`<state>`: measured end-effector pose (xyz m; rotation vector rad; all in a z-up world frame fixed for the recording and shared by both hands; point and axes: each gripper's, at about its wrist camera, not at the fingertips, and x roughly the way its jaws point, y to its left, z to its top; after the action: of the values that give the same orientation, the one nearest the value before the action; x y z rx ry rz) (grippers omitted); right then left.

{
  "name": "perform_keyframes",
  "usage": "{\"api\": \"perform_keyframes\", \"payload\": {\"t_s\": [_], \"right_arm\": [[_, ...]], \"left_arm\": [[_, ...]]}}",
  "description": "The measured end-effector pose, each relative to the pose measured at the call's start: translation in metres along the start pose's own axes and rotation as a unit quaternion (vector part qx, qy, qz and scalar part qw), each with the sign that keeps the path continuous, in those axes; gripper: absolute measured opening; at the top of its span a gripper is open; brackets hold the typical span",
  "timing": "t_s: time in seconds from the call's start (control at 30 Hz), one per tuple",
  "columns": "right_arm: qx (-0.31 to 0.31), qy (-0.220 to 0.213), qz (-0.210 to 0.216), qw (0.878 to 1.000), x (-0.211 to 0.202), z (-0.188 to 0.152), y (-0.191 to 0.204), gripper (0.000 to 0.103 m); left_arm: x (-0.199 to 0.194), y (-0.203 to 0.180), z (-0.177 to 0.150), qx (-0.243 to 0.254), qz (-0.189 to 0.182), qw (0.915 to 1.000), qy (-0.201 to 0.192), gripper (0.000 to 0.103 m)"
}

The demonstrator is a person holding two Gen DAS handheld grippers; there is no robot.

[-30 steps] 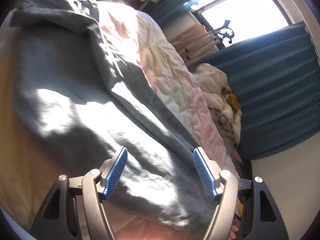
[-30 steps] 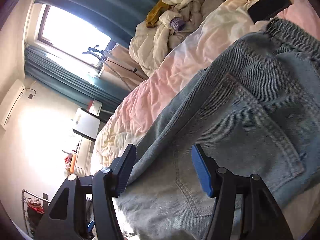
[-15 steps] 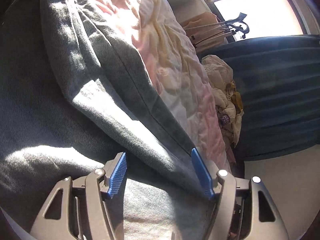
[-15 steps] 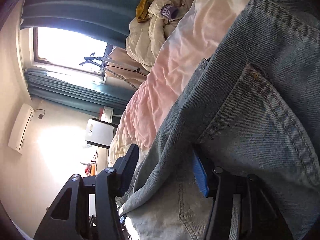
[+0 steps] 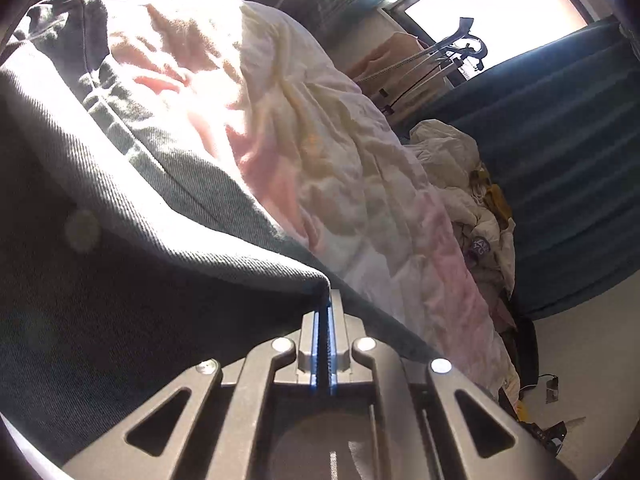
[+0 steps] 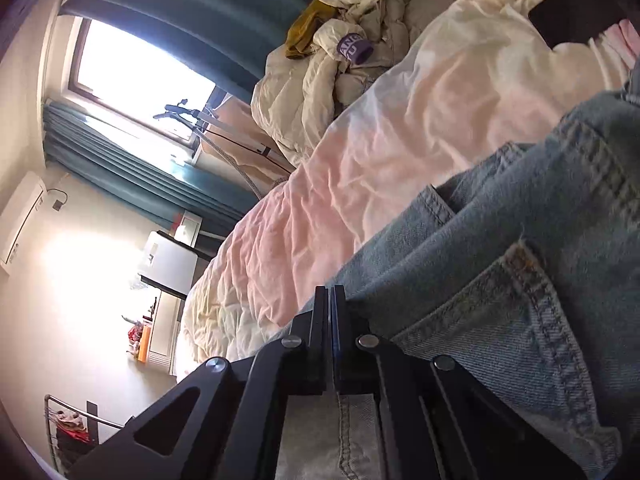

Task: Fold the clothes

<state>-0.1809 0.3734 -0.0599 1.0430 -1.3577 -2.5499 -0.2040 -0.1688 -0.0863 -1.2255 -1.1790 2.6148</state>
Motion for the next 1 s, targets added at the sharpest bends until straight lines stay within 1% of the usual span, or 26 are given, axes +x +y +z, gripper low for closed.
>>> {"api": "perform_keyframes", "payload": {"t_s": [0.07,0.13,0.23,0.3,0.33,0.37,0.4,0.43,0.5,0.53,0.6,0.63,0.7,0.8,0.87,0.9,1.0], "right_arm": [[-0.002,0.000,0.002,1.000,-0.001,0.003,0.001,0.000],[-0.003,0.018,0.006,1.000,0.002,0.001,0.001,0.000],[-0.033,0.039,-0.020,0.998,0.012,-0.005,0.011,0.004],[-0.064,0.039,-0.028,0.997,0.013,-0.007,0.021,0.006],[-0.079,0.043,-0.029,0.996,0.015,-0.008,0.027,0.014],[-0.093,0.047,-0.027,0.994,0.016,-0.009,0.032,0.026],[-0.107,0.051,-0.025,0.993,0.018,-0.010,0.036,0.033],[-0.116,0.057,-0.024,0.991,0.019,-0.012,0.040,0.044],[-0.121,0.075,-0.025,0.989,0.023,-0.019,0.045,0.046],[-0.116,0.087,-0.021,0.989,0.024,-0.021,0.046,0.046],[-0.102,0.111,-0.014,0.989,0.027,-0.026,0.045,0.050],[-0.086,0.124,-0.020,0.988,0.029,-0.027,0.041,0.053],[-0.053,0.149,-0.032,0.987,0.033,-0.028,0.033,0.053],[-0.009,0.176,-0.045,0.983,0.036,-0.027,0.023,0.053],[0.026,0.191,-0.052,0.980,0.037,-0.027,0.018,0.053],[0.052,0.199,-0.052,0.977,0.038,-0.027,0.015,0.053],[0.101,0.220,-0.052,0.969,0.042,-0.033,0.012,0.054]], "left_arm": [[-0.003,-0.004,0.001,0.009,0.000,0.9999,-0.006,0.003],[-0.005,-0.007,0.001,0.016,0.004,0.9998,-0.008,0.003],[-0.006,-0.008,-0.001,0.018,0.007,0.9998,-0.011,0.003],[-0.005,-0.008,-0.002,0.019,0.011,0.9997,-0.011,0.003],[-0.003,-0.008,-0.003,0.019,0.015,0.9997,-0.010,0.003],[-0.001,-0.008,-0.003,0.019,0.017,0.9996,-0.008,0.003],[0.000,-0.007,-0.003,0.019,0.019,0.9996,-0.007,0.003],[0.002,-0.006,-0.003,0.018,0.020,0.9996,-0.005,0.003],[0.005,-0.002,-0.003,0.011,0.019,0.9998,-0.002,0.003],[0.006,-0.001,-0.002,0.007,0.017,0.9998,0.000,0.003],[0.007,0.001,-0.003,0.000,0.015,0.9999,0.001,0.003],[0.007,0.001,-0.003,-0.003,0.015,0.9999,0.001,0.003],[0.006,-0.001,-0.003,0.002,0.016,0.9999,-0.004,0.003],[0.001,-0.007,-0.003,0.014,0.018,0.9997,-0.012,0.003],[-0.004,-0.008,-0.003,0.011,0.010,0.9998,-0.015,0.003],[-0.006,-0.007,-0.002,0.007,0.005,0.9998,-0.016,0.003],[-0.011,-0.007,-0.001,0.001,-0.007,0.9998,-0.017,0.003]]}}
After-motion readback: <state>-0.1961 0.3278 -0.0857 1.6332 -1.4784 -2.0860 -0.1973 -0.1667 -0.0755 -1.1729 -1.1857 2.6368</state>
